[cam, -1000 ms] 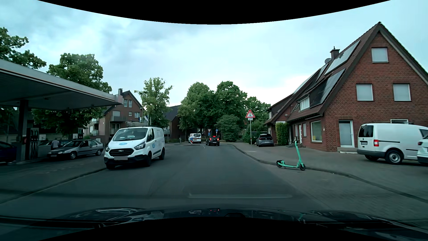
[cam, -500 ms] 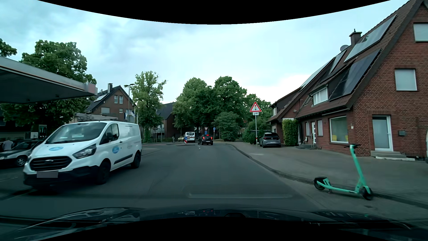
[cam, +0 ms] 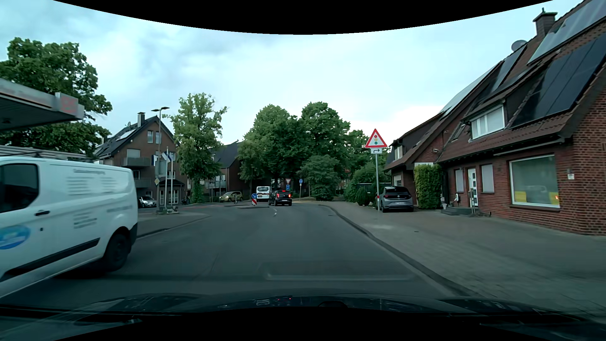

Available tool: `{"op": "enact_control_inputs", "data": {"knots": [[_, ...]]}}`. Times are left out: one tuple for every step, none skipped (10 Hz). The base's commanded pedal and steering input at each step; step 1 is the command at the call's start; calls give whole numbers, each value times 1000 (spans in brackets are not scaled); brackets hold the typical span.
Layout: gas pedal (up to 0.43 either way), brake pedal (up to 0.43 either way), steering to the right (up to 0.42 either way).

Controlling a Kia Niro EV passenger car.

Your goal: Follow the waypoints while adhering to traffic rules and regulations

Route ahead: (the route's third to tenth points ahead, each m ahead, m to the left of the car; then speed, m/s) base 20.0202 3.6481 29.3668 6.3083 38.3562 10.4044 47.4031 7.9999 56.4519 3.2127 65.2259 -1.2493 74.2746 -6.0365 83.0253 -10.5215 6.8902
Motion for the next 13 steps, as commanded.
{"op": "enact_control_inputs", "data": {"knots": [[8, 0, 4], [8, 0, 4], [8, 0, 4], [8, 0, 3], [8, 0, 3], [8, 0, 3], [8, 0, 3], [0, 0, 3], [0, 0, 3], [0, 0, 3], [0, 0, 3], [0, 0, 3], [0, 0, 3]]}}
